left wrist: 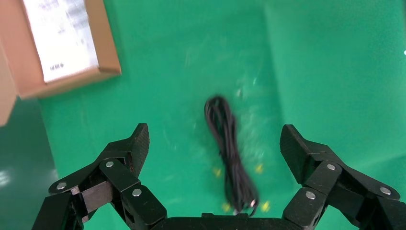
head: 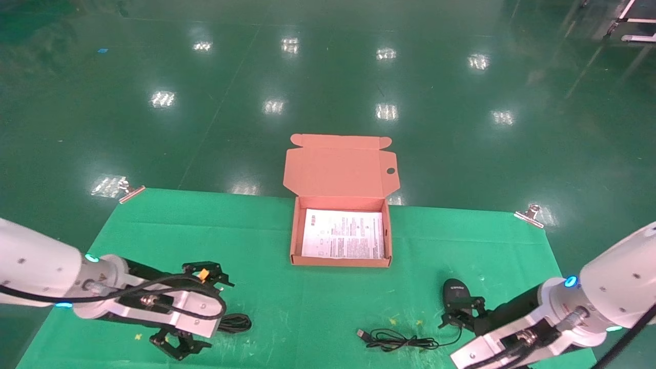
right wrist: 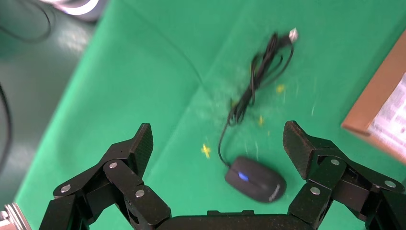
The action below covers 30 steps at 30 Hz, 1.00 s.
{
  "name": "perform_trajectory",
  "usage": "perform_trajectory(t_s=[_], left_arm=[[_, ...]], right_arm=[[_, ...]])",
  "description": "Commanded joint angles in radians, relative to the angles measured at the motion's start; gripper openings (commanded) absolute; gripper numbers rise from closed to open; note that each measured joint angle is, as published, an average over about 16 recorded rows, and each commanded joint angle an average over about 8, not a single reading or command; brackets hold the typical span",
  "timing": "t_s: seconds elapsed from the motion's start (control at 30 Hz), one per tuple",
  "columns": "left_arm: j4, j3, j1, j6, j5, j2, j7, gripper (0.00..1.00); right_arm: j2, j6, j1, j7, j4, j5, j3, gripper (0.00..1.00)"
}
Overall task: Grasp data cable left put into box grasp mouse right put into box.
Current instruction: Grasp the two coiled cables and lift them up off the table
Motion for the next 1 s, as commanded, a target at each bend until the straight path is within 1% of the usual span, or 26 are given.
perform_trajectory(t_s=[0.03, 0.2, 0.33, 0.43, 0.53, 0.73, 1.0], left_arm=[[0.000, 0.018, -0.001, -0.013, 0.050, 0.014, -0.004, 1.00], [0.006, 0.040, 0.029, -0.063, 0.145, 0.029, -0.056, 1.00], [0.032, 0.043, 0.061, -0.098, 0.186, 0.037, -0.119, 1.00], [0.076, 0.041, 0.077, -0.122, 0.200, 0.051, -0.159, 1.00], [0.143, 0.038, 0.084, -0.143, 0.204, 0.072, -0.182, 1.00], [0.319, 0.032, 0.074, -0.179, 0.188, 0.127, -0.168, 1.00], [0.539, 0.026, 0.045, -0.243, 0.175, 0.195, -0.094, 1.00]], right_arm=[[-0.013, 0.014, -0.001, 0.006, 0.000, -0.038, -0.015, 1.00], [-0.033, 0.079, -0.037, 0.062, -0.005, -0.130, -0.038, 1.00], [-0.043, 0.146, -0.081, 0.115, -0.013, -0.187, -0.046, 1.00], [-0.051, 0.196, -0.114, 0.149, -0.028, -0.206, -0.045, 1.00], [-0.063, 0.237, -0.142, 0.173, -0.057, -0.202, -0.039, 1.00], [-0.106, 0.300, -0.180, 0.186, -0.172, -0.169, -0.025, 1.00], [-0.174, 0.379, -0.201, 0.132, -0.326, -0.156, -0.020, 1.00]])
